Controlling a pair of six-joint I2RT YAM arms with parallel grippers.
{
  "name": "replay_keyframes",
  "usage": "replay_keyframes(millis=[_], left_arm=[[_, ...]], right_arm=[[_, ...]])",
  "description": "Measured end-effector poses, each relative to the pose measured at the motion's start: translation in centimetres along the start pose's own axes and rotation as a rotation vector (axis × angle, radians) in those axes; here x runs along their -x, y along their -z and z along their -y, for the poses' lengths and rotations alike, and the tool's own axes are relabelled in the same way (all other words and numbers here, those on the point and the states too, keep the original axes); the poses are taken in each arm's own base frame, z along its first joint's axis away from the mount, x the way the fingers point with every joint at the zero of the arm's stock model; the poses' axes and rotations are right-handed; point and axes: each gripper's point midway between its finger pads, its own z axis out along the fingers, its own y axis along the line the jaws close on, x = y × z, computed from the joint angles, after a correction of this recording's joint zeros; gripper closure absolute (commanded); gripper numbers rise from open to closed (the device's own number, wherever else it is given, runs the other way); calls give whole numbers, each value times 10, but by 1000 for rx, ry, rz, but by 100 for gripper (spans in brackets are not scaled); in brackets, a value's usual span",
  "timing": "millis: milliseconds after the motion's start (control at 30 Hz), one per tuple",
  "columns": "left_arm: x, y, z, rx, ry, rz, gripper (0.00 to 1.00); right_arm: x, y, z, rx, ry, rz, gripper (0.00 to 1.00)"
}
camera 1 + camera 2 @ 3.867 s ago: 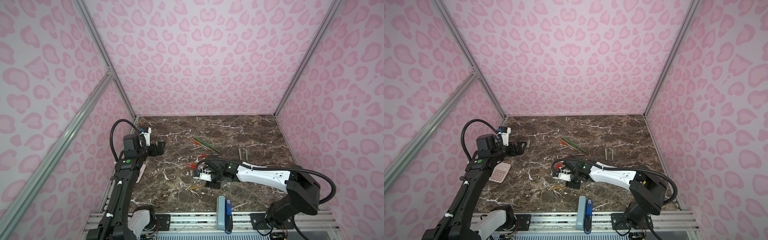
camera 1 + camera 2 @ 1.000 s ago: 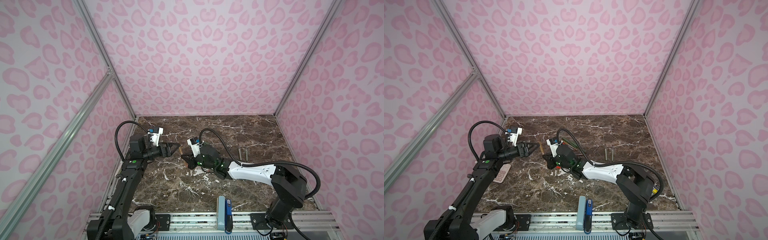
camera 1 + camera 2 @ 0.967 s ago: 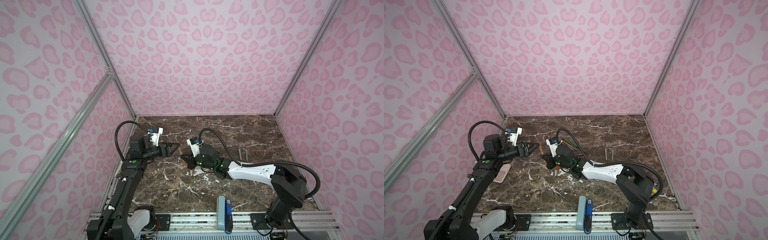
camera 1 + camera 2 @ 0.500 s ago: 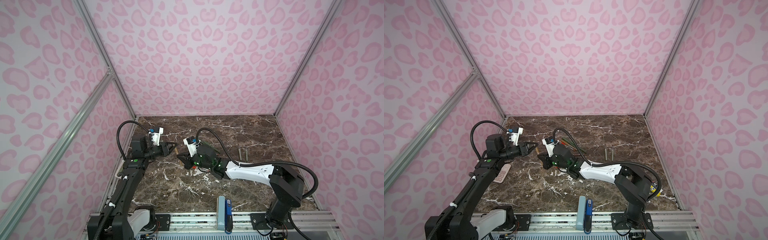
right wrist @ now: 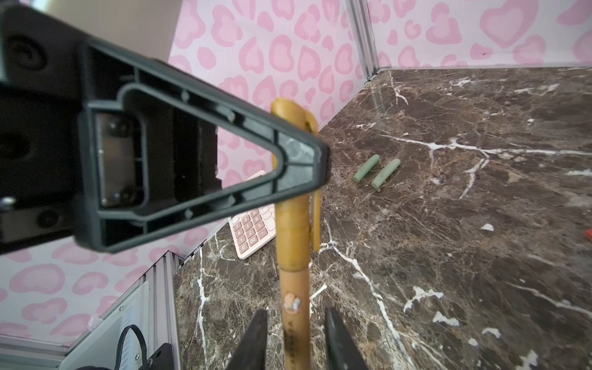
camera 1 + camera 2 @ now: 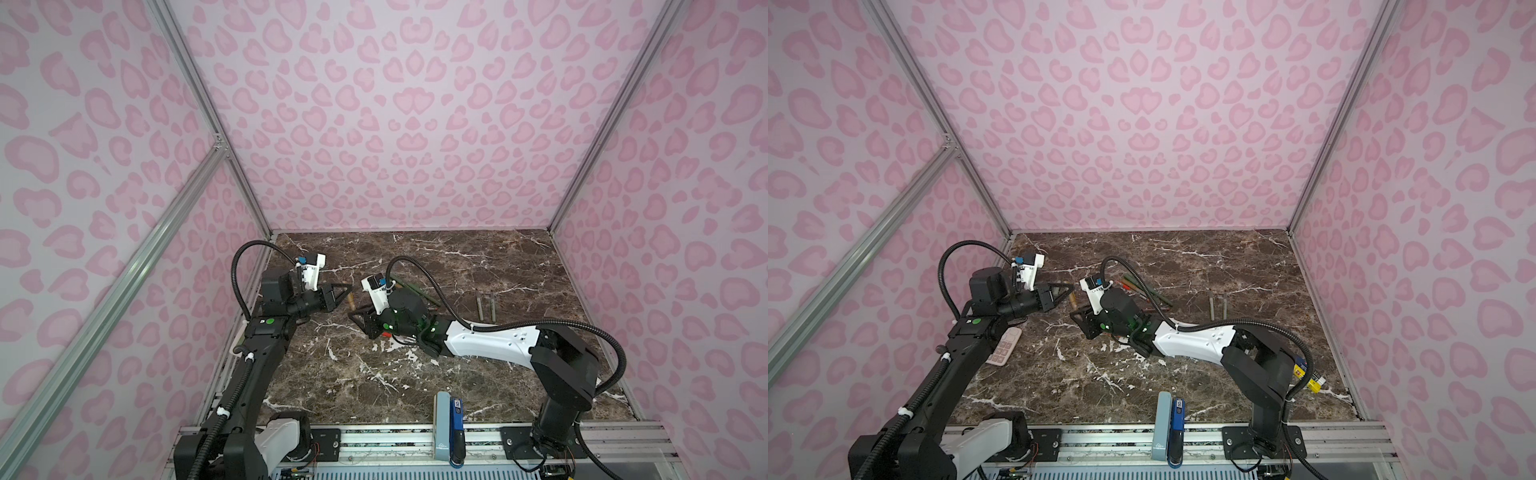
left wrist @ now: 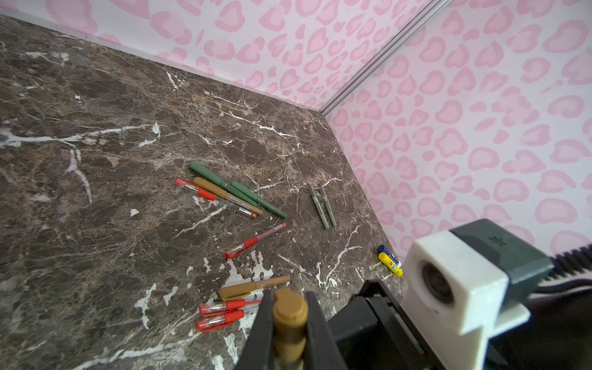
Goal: Remove pen caps from pens
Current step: Open the pen cap on the pen, then place the pen cap at the top-left of the table.
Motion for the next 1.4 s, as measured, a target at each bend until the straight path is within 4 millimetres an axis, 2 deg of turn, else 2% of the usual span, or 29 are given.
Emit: replay_keyframes(millis=[67, 167, 433, 700, 800, 900, 967, 1100, 1200, 1300, 1400], left_arm=[[-1, 0, 0, -1, -3, 2, 96], [-2, 0, -3, 13, -3, -3, 96], [-2, 2, -4, 25, -1, -8, 96], [-15, 8, -5, 23, 78, -76, 96], [16, 16, -7, 63, 6, 17, 96], [23, 18, -8, 69, -12, 41, 96], [25, 20, -11, 82, -10, 51, 96], [26, 20, -14, 95, -13, 55, 96], [29, 19, -22, 133, -21, 47, 96], [39, 19, -29, 179, -53, 50, 96], [43, 15, -47, 249, -51, 30, 96]], right_arm=[[2, -2, 0, 0, 1, 5, 89], [2, -5, 2, -2, 6, 1, 100], [-2, -4, 4, 3, 22, 7, 100], [-21, 8, 6, 33, 47, 37, 100], [-62, 14, 22, -29, 23, -86, 100], [-88, 25, 45, -110, 13, -150, 100], [-87, 29, 46, -120, 13, -151, 100], [-73, 40, 46, -117, 14, -105, 100], [-64, 54, 61, -158, -6, -85, 100], [-47, 73, 71, -192, -15, -36, 100], [-36, 91, 80, -228, -19, -5, 100]])
